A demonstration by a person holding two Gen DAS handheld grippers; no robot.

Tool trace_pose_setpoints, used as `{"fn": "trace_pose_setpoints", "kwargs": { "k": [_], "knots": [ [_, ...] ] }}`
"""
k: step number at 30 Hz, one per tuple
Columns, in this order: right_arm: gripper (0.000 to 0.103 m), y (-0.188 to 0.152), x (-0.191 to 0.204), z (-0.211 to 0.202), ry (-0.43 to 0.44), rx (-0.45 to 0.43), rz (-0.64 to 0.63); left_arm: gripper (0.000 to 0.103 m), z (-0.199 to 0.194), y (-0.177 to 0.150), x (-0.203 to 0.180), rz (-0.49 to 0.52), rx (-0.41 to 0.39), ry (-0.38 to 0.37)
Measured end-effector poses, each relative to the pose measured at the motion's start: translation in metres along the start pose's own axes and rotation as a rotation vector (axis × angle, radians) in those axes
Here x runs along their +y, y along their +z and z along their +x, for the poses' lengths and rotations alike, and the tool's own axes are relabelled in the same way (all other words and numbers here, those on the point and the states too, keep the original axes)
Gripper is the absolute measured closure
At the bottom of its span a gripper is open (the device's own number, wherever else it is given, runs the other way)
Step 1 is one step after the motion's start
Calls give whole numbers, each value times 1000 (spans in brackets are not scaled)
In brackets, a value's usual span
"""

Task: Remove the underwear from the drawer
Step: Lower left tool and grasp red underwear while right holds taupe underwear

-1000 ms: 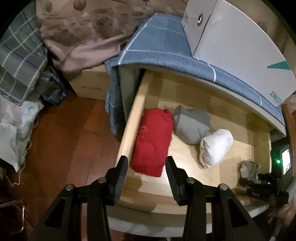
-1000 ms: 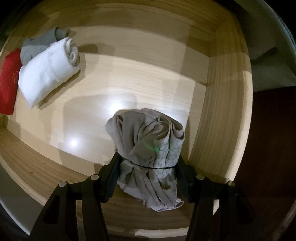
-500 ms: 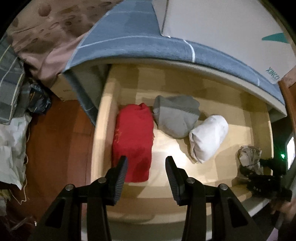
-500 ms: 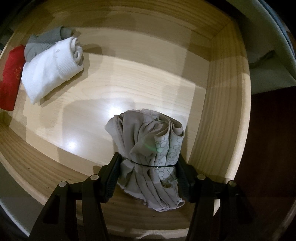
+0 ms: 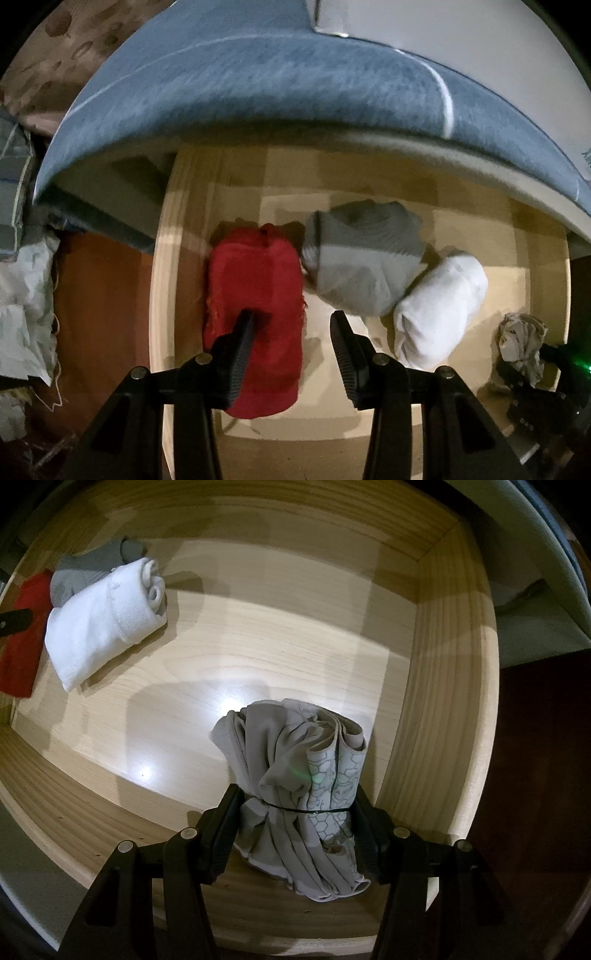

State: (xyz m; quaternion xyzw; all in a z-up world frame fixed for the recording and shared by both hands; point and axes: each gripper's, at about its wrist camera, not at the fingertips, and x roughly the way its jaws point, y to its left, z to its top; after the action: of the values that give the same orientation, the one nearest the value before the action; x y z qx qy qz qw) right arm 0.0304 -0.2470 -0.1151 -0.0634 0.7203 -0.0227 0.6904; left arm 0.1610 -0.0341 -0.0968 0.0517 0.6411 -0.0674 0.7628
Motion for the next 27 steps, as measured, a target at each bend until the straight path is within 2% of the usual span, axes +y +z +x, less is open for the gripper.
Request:
{"fn": "trace_pose_setpoints", "kwargs": {
  "k": [7,11,21,25,27],
  "knots": [
    [49,1,-1,-1,1,-2,1,60,11,4,-4,-6,7,19],
    [49,1,-1,-2,2,-3,2,61,24,1,2,-45,86,-18],
    [49,3,-5,0,8,-6,3,62,32,-2,-6,3,130,29],
    [48,4,-6,1,9,-7,4,62,37,-8,-17,59,187,56],
    [48,4,-6,1,10,-7,4,62,38,-9,-18,58,213,46]
  ]
}}
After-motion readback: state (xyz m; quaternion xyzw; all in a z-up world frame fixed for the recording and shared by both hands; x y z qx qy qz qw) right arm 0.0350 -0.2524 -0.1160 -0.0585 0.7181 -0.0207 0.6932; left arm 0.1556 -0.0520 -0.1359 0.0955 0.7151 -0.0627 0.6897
